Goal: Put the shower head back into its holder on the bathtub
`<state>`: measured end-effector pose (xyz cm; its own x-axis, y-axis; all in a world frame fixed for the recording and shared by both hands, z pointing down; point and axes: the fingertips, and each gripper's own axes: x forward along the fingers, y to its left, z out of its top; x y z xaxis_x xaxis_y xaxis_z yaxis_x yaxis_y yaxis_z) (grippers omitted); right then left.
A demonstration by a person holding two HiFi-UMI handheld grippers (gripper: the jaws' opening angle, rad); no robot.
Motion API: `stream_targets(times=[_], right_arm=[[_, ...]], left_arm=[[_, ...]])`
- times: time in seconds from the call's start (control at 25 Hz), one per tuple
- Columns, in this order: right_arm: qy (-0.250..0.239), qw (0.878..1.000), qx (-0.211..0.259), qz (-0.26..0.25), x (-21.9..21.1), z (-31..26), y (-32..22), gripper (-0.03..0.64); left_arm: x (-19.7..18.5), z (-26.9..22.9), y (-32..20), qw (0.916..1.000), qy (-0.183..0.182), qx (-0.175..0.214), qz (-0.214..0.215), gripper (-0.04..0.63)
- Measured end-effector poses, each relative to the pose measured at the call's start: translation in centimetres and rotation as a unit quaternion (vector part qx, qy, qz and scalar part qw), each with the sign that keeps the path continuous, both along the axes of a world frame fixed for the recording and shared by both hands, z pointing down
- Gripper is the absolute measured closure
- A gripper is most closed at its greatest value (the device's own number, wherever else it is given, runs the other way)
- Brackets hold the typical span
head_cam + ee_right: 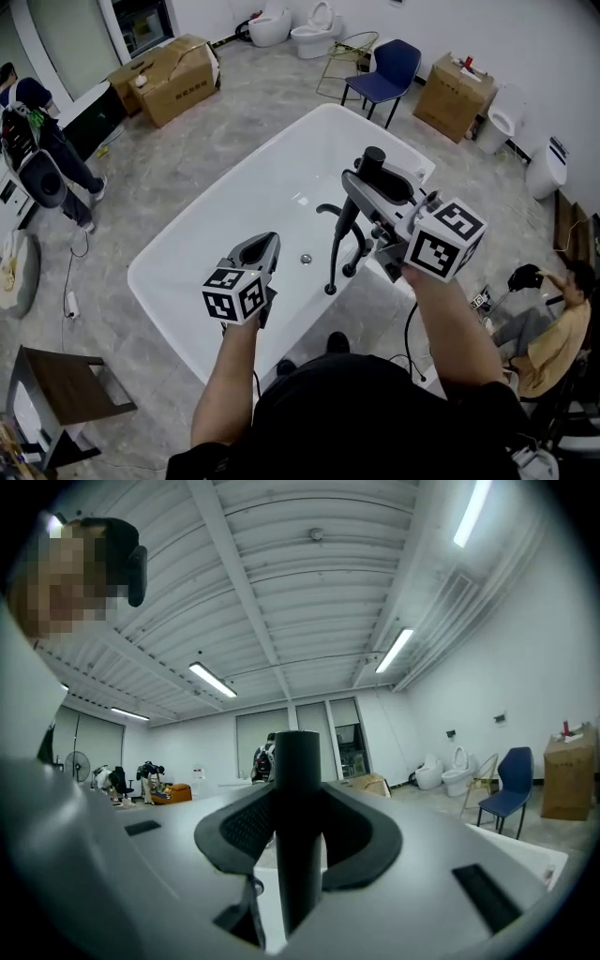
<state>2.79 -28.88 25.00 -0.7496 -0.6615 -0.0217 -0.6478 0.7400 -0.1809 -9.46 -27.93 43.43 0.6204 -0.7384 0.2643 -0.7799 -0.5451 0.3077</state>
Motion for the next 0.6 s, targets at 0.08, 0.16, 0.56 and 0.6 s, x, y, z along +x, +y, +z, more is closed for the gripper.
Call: stream_targets(times=[0.08,0.16,0.56,0.6], right_arm=[[0.022,0.999,-0.020,0.017,0.9,2.6,0.2,0.470],[0.038,0.998,-0.045,0.029,1.7,5.5,0.5,0.469],[0.060,0.983,-0.165,0.055,5.0,17.8,1.7,0.469],[0.063,0.982,-0.172,0.055,4.9,18.7,1.7,0.470]], left_arm=[[0.8,0.6,0.1,0.9999,-0.003,-0.008,0.010,0.580],[1.6,1.2,0.4,0.9996,-0.007,-0.016,0.020,0.580],[5.4,7.1,2.8,0.9935,-0.036,-0.083,0.070,0.580],[5.5,7.7,3.0,0.9924,-0.039,-0.090,0.073,0.580]])
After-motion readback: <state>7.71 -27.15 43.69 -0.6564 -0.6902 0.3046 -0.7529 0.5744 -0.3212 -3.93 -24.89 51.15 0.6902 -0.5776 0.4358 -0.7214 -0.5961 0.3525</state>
